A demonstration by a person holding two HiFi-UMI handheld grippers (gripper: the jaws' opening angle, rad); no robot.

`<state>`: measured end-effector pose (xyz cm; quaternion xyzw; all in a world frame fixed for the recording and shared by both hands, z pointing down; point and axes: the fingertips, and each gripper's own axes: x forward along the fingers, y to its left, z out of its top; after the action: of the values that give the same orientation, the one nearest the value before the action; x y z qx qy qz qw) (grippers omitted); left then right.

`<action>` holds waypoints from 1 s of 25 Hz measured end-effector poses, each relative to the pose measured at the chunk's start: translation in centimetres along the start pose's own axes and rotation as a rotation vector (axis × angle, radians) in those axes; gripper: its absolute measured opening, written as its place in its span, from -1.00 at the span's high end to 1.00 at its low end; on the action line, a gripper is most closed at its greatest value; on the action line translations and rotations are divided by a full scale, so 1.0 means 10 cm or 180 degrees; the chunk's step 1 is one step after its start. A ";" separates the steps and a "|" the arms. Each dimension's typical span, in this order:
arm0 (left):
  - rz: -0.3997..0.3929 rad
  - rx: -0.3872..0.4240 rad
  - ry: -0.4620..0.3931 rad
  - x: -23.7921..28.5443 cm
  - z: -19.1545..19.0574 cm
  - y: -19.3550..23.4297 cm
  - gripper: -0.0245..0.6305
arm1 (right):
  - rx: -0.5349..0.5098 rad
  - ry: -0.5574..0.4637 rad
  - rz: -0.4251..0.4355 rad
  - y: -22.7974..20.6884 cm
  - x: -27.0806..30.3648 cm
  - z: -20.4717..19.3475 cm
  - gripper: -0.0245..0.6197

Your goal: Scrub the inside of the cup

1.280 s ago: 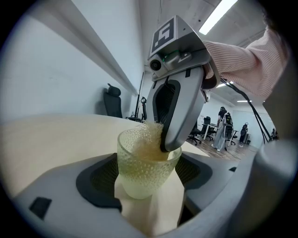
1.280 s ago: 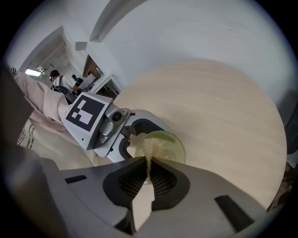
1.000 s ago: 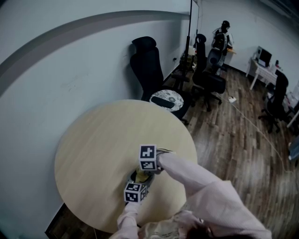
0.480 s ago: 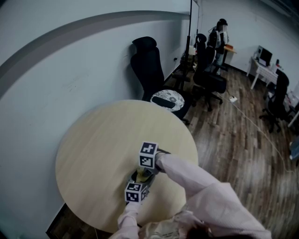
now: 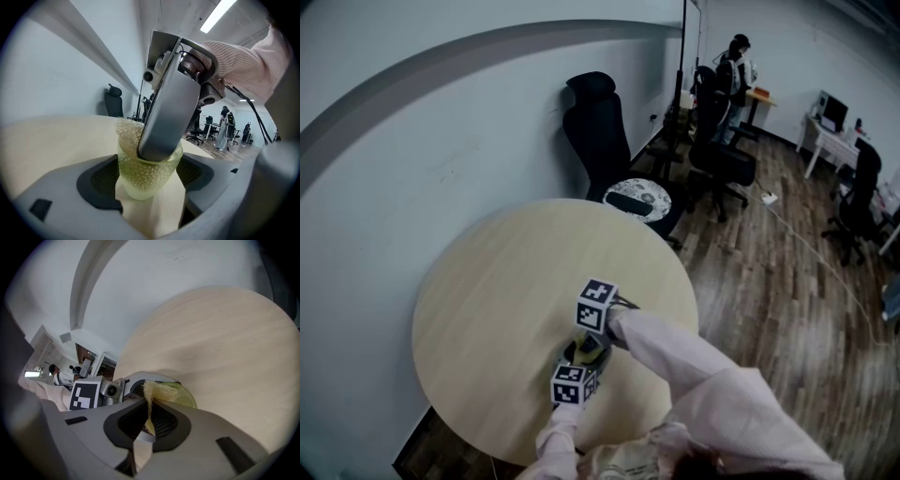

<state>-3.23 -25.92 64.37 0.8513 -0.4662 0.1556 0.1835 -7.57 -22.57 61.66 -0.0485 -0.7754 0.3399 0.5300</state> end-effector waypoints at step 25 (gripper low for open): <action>0.0004 0.0017 -0.0008 -0.01 0.01 0.01 -0.23 | 0.0376 -0.0343 -0.0022 -0.12 -0.11 0.14 0.85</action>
<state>-3.36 -25.99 64.29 0.8517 -0.4665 0.1559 0.1805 -7.96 -24.62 61.18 0.0039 -0.7816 0.3854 0.4905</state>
